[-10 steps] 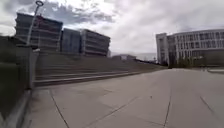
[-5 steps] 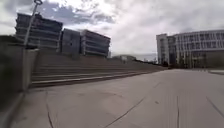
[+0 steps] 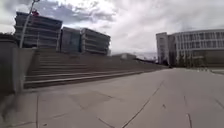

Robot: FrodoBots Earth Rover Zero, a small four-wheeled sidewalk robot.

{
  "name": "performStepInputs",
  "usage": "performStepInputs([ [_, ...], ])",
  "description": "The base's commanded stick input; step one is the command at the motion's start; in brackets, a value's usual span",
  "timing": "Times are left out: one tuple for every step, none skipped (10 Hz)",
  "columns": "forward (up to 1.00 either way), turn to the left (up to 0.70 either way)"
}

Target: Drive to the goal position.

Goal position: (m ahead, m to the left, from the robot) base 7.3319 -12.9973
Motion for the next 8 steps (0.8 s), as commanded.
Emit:
performStepInputs([
  [0.53,0.54],
  [0.53,0.52],
  [0.53,0.35],
  [0.52,-0.28],
  [0.52,-0.51],
  [0.52,-0.51],
  [0.52,-0.51],
  [0.52,-0.51],
])
